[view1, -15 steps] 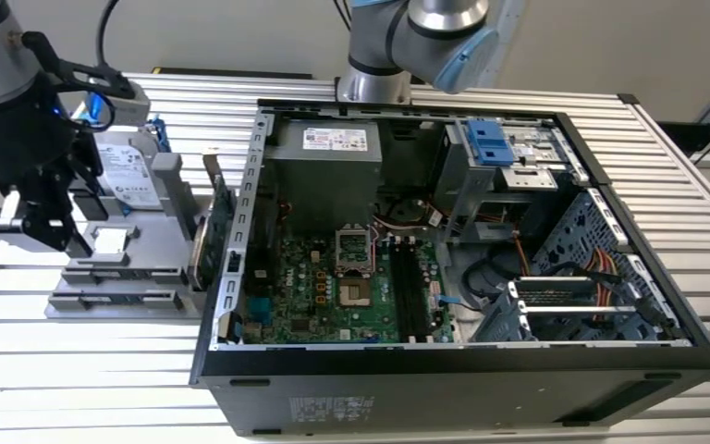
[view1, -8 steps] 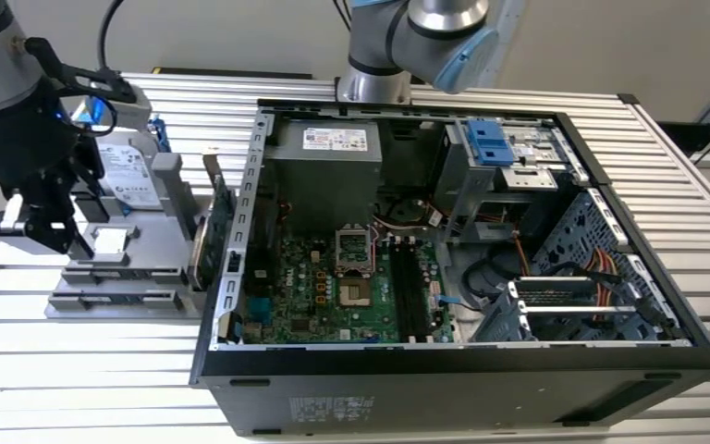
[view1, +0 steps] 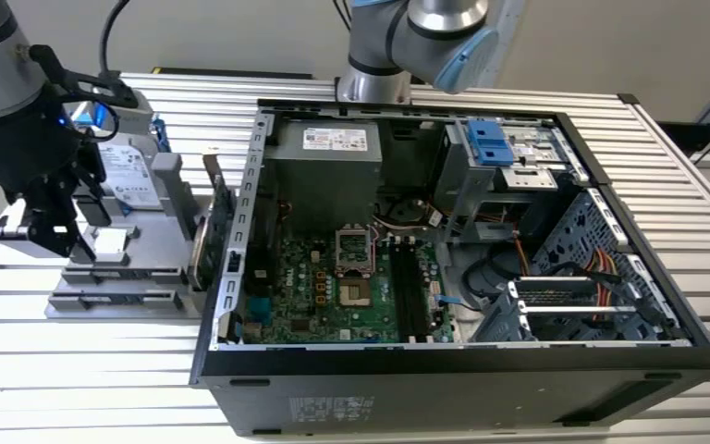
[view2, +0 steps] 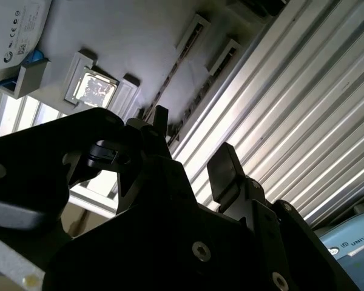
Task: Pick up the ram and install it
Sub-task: 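Pick up the ram and move it above insertion slot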
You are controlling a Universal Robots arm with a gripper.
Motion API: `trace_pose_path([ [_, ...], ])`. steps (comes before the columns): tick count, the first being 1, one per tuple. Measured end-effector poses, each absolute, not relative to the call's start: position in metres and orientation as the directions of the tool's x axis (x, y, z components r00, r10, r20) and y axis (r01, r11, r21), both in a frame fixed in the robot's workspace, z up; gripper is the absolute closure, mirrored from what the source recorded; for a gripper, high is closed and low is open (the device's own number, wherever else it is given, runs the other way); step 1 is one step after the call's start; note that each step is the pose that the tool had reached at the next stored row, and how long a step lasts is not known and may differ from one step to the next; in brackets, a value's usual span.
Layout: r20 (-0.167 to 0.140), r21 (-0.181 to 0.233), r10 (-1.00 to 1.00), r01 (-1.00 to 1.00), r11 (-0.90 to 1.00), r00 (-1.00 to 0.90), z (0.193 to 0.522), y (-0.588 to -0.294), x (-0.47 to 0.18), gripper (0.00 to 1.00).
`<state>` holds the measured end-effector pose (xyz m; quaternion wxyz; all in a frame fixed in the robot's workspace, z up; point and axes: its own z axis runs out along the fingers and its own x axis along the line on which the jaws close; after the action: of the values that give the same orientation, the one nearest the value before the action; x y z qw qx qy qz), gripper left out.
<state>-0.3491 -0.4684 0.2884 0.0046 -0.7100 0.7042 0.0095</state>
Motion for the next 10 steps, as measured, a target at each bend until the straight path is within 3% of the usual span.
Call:
trace_pose_path([
  [10, -0.02, 0.007, -1.0, -1.0, -0.008, 0.008, 0.2817, -0.4687, -0.349, 0.0],
])
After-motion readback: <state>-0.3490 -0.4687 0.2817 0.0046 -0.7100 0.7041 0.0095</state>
